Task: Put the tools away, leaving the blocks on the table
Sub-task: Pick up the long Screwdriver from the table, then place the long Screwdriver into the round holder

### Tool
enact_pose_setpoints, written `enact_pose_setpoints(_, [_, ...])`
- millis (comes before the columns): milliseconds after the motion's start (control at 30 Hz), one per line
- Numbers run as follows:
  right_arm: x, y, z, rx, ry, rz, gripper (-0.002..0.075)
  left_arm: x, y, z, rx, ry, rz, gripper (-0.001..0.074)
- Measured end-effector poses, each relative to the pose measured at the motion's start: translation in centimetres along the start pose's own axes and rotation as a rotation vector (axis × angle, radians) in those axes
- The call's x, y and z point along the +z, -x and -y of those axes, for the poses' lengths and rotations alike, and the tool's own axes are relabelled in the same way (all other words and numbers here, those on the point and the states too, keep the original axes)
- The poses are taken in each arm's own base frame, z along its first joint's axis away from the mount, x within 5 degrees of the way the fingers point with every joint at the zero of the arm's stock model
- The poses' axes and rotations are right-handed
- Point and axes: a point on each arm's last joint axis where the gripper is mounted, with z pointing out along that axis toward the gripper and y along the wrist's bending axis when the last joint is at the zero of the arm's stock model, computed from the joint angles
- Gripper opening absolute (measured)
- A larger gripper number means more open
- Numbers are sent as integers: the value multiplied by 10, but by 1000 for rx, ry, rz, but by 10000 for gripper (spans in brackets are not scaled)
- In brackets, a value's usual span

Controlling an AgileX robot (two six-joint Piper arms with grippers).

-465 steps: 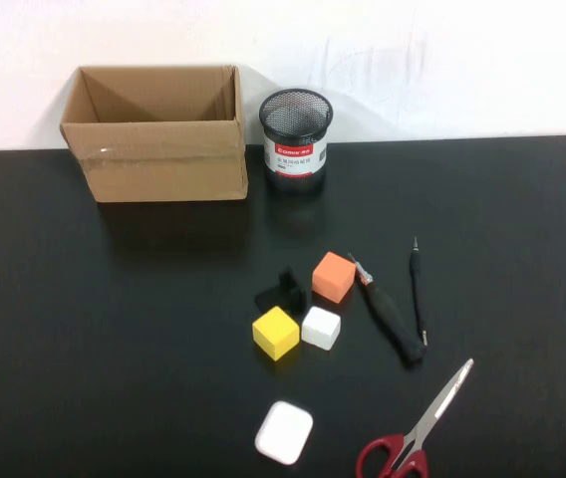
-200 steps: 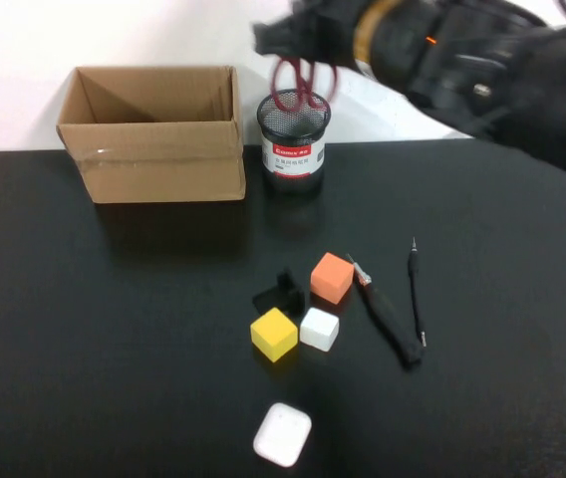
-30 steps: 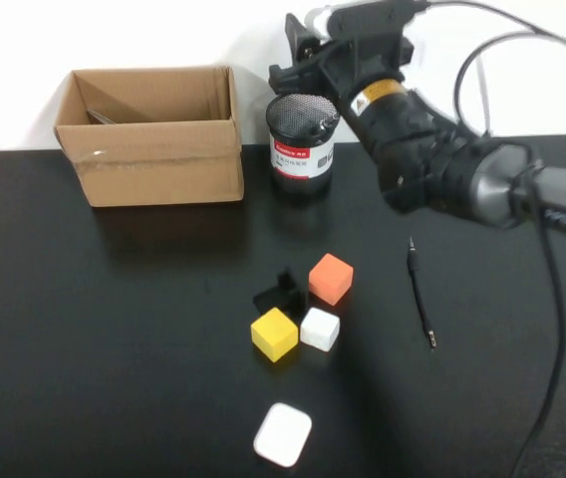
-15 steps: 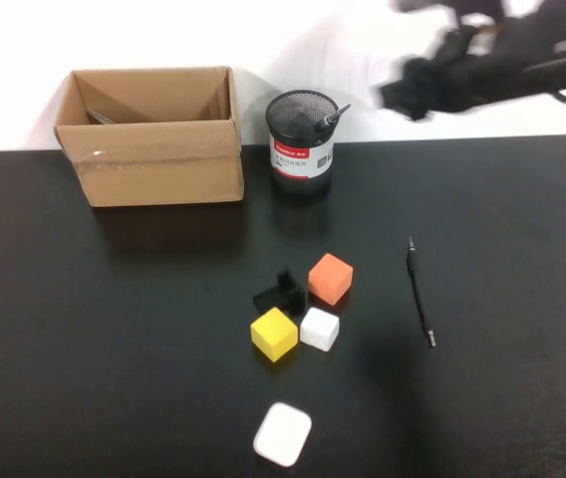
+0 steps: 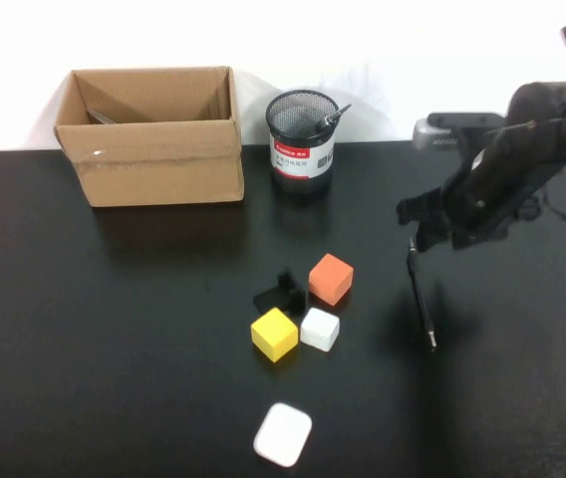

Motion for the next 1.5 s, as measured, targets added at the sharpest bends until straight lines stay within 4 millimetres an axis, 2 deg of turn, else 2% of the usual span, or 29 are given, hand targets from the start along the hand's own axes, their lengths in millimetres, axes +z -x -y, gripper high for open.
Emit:
enact_pose_setpoints(267, [39,9,-3,11,-43,-46,312,0,0,0,0,0,0,0])
enact_pose_setpoints(467, [47,12,-2,10,-51,-52,307,0,0,0,0,0,0,0])
enact_pose_setpoints(533, [48,13,-2,2,-54,-52,248,0,0,0,0,0,0,0])
enact_pose_setpoints(633, [48,13,-1,-16,-59,-51,90,0,0,0,0,0,0,0])
enact_pose_setpoints(667, [48,14,-1,-18,-58,-48,64,0,0,0,0,0,0,0])
enact_pose_setpoints(833, [46,19,-3,-21,-36,17,36,0,0,0,-2,0,0,0])
enact_pose_setpoints(967, [27,35,-9,-71,0,207,34,0,0,0,-2,0,0,0])
enact_pose_setpoints(1133, [-31,70,-20,-125,49,639,34,0,0,0,-2,0,0,0])
enact_pose_setpoints(1200, [-47,80,-23,-128,64,801,34,0,0,0,-2,0,0,0])
enact_pose_setpoints(1300, [-58,90,-24,-113,87,965,33,0,0,0,-2,0,0,0])
enact_pose_setpoints(1500, [-60,98,-37,-180,185,1205,33,0,0,0,-2,0,0,0])
